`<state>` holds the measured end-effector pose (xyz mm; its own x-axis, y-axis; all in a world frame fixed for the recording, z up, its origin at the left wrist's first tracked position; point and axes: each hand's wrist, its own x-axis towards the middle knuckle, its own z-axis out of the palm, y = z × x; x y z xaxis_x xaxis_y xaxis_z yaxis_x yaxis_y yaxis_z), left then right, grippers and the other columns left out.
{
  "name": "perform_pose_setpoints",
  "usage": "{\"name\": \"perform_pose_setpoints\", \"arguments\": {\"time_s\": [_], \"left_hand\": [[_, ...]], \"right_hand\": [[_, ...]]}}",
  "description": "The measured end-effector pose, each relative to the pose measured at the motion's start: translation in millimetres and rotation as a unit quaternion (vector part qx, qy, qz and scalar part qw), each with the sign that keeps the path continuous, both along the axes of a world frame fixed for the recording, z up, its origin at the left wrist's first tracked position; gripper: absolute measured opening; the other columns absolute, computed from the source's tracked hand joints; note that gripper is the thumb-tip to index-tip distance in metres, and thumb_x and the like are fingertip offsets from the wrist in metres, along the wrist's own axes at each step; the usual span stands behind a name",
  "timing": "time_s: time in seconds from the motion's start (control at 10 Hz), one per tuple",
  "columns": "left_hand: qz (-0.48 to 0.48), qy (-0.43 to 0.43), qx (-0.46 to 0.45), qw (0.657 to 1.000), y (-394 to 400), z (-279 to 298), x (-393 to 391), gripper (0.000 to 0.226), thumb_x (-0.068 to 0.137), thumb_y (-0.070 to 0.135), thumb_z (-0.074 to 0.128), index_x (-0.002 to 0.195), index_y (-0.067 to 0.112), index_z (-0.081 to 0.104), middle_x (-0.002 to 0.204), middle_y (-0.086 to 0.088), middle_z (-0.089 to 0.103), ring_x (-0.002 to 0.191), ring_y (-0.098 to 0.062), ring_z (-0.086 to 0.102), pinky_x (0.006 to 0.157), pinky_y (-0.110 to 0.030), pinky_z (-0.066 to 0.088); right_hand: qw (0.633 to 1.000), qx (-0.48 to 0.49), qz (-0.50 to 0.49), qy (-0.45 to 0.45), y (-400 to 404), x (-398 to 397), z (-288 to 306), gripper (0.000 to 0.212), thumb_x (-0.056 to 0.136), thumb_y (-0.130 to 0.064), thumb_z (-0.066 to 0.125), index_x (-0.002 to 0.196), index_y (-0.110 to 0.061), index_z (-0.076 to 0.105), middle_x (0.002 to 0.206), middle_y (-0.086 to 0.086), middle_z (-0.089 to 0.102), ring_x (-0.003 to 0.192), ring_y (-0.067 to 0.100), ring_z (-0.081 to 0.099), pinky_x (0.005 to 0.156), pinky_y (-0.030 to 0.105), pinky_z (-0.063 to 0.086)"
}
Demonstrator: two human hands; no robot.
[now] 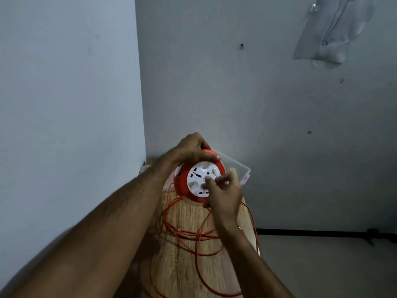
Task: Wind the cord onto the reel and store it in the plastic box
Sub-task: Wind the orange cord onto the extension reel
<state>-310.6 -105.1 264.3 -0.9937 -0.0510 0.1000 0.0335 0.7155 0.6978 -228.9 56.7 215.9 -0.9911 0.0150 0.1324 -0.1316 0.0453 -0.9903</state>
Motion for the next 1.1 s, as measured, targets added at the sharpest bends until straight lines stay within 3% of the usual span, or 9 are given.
{"name": "perform_pose_setpoints", "arguments": {"time_s": [0.1,0.2,0.3,0.5,0.6,0.7,0.8,1.0,1.1], "left_hand": [[-0.026,-0.020,0.030,0.999,-8.0,7.2,1.7,0.035,0.078,0.048,0.086,0.089,0.014,0.085,0.078,-0.002,0.081,0.073,-0.021,0.079,0.071,-0.040,0.065],[-0.043,-0.039,0.037,0.998,-5.2,12.5,1.2,0.035,0.079,0.046,0.087,0.092,0.014,0.085,0.083,-0.003,0.082,0.075,-0.020,0.079,0.076,-0.042,0.067],[-0.070,-0.059,0.020,0.996,0.6,15.5,0.5,0.033,0.079,0.045,0.086,0.092,0.015,0.085,0.085,-0.003,0.082,0.075,-0.019,0.080,0.076,-0.041,0.067],[-0.071,-0.050,0.017,0.996,6.0,11.1,-2.8,0.033,0.077,0.045,0.088,0.091,0.015,0.085,0.082,-0.001,0.082,0.072,-0.017,0.079,0.071,-0.035,0.066],[-0.040,-0.025,0.029,0.998,4.6,4.2,-3.2,0.034,0.075,0.047,0.089,0.087,0.015,0.086,0.078,-0.001,0.081,0.070,-0.017,0.079,0.068,-0.034,0.065],[0.004,0.011,0.030,0.999,4.7,0.8,-3.9,0.038,0.074,0.051,0.088,0.087,0.016,0.086,0.080,0.001,0.081,0.072,-0.014,0.078,0.070,-0.035,0.065],[0.027,0.027,0.031,0.999,7.2,1.9,-4.8,0.039,0.074,0.052,0.087,0.091,0.017,0.085,0.085,0.002,0.081,0.076,-0.012,0.075,0.075,-0.035,0.064],[0.042,0.054,0.016,0.998,15.7,-1.9,-9.7,0.043,0.073,0.056,0.087,0.092,0.018,0.086,0.086,0.002,0.082,0.077,-0.009,0.075,0.064,-0.025,0.055],[0.036,0.055,-0.001,0.998,21.8,-9.2,-11.9,0.046,0.075,0.052,0.087,0.102,0.014,0.084,0.097,-0.002,0.082,0.081,-0.011,0.074,0.067,-0.021,0.053]], "right_hand": [[0.815,0.387,0.045,0.429,24.8,-8.9,-7.1,0.038,0.083,-0.002,0.075,0.117,-0.016,0.067,0.124,0.009,0.066,0.082,0.015,0.068,0.064,0.019,0.048],[0.671,0.546,0.172,0.471,38.1,-26.0,-7.1,0.060,0.086,-0.008,0.074,0.140,-0.025,0.054,0.152,0.018,0.041,0.091,0.024,0.069,0.068,0.031,0.058],[0.619,0.607,0.200,0.458,41.1,-37.9,-2.3,0.065,0.095,-0.021,0.067,0.151,-0.032,0.037,0.158,0.025,0.027,0.112,0.033,0.064,0.078,0.047,0.061],[0.533,0.663,0.141,0.507,32.3,-36.0,2.2,0.051,0.093,-0.033,0.068,0.140,-0.022,0.054,0.139,0.039,0.050,0.094,0.041,0.072,0.066,0.049,0.061],[0.538,0.652,0.128,0.519,31.1,-42.1,1.9,0.054,0.087,-0.035,0.075,0.137,-0.021,0.059,0.128,0.042,0.057,0.084,0.042,0.073,0.059,0.048,0.061],[0.600,0.627,0.109,0.485,24.6,-50.0,-1.1,0.061,0.081,-0.035,0.079,0.137,-0.023,0.059,0.107,0.032,0.069,0.071,0.036,0.072,0.055,0.036,0.055],[0.744,0.515,0.067,0.420,15.6,-51.9,-2.8,0.054,0.075,-0.035,0.076,0.126,-0.020,0.067,0.076,0.012,0.072,0.057,0.027,0.066,0.056,0.028,0.048],[0.981,0.171,-0.046,0.083,-14.5,-29.0,-6.7,0.053,0.078,-0.046,0.080,0.118,-0.016,0.062,0.098,-0.010,0.064,0.090,0.011,0.067,0.068,0.017,0.052],[0.973,-0.116,-0.081,-0.183,-25.2,-26.0,1.1,0.049,0.082,-0.040,0.080,0.115,-0.016,0.053,0.099,0.002,0.067,0.096,0.027,0.071,0.078,0.039,0.062]]}}
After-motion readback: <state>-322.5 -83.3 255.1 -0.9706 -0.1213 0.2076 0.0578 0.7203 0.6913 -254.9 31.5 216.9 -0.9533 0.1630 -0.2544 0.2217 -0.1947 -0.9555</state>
